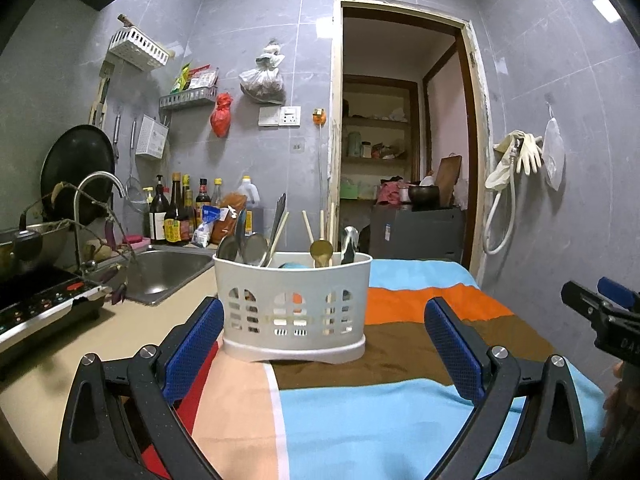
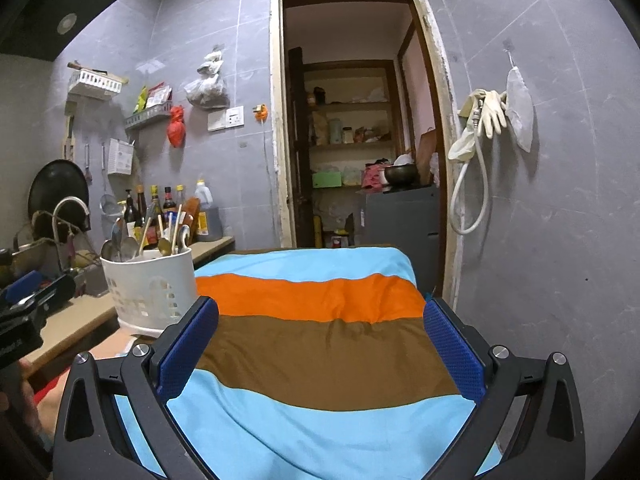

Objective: Organize utensils

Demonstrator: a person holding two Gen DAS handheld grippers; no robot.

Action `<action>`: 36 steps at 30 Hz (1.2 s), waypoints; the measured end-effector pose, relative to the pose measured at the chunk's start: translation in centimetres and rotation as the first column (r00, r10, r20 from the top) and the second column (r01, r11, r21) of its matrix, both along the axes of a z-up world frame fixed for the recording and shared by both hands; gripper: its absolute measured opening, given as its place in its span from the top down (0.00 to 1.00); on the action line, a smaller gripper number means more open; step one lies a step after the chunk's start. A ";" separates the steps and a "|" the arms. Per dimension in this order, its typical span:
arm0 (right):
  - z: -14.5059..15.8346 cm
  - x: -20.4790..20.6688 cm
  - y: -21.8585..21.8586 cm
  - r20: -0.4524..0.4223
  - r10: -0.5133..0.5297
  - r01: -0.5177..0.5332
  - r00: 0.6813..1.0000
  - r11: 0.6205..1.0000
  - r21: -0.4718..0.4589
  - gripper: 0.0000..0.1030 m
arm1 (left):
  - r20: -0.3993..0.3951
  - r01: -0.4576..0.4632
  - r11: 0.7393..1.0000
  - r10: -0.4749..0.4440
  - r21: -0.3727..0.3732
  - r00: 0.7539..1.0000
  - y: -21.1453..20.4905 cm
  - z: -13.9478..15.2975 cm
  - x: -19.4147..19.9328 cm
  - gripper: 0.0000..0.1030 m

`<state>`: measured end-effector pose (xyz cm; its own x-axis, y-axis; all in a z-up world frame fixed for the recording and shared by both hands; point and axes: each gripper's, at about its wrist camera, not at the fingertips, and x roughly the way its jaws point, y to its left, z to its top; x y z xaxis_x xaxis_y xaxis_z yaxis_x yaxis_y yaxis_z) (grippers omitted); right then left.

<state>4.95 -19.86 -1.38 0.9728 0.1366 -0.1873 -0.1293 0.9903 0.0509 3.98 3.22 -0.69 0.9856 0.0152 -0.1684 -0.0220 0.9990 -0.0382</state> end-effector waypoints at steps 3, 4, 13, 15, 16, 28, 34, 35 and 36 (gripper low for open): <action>-0.1 0.0 -0.2 -0.003 -0.004 0.004 1.000 1.000 0.005 0.00 | -0.012 0.000 1.000 0.000 -0.009 1.000 0.1 -0.3 0.0 0.05; -0.1 0.0 -0.3 -0.004 -0.004 0.004 1.000 1.000 0.006 0.00 | -0.016 -0.001 1.000 0.000 -0.011 1.000 0.1 -0.4 0.1 0.05; -0.1 0.1 -0.3 -0.010 -0.005 0.005 1.000 1.000 0.007 0.00 | -0.025 -0.003 1.000 0.002 -0.027 1.000 0.6 -0.4 0.2 0.05; -0.1 0.1 -0.3 -0.008 -0.005 0.005 1.000 1.000 0.007 0.00 | -0.027 -0.002 1.000 0.001 -0.029 1.000 0.6 -0.5 0.2 0.05; -0.1 0.1 -0.3 -0.009 -0.004 0.004 1.000 1.000 0.007 0.00 | -0.026 -0.003 1.000 0.002 -0.030 1.000 0.7 -0.5 0.2 0.05; -0.1 0.1 -0.3 -0.009 -0.004 0.004 1.000 1.000 0.007 0.00 | -0.029 -0.004 0.999 0.003 -0.034 1.000 0.8 -0.6 0.2 0.05; -0.1 0.1 -0.3 -0.010 -0.004 0.004 1.000 1.000 0.007 0.00 | -0.029 -0.003 0.999 0.002 -0.033 1.000 0.9 -0.6 0.2 0.05; 0.0 0.1 -0.3 -0.009 -0.004 0.004 1.000 1.000 0.007 0.00 | -0.028 -0.003 0.999 0.002 -0.034 1.000 0.9 -0.6 0.2 0.05; 0.0 0.1 -0.3 -0.009 -0.004 0.004 1.000 1.000 0.007 0.00 | -0.029 -0.003 0.999 0.002 -0.035 1.000 0.9 -0.6 0.2 0.05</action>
<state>5.10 -20.20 -1.43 0.9715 0.1342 -0.1952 -0.1250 0.9904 0.0588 4.16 4.08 -1.28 0.9803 0.0109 -0.1971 -0.0256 0.9971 -0.0722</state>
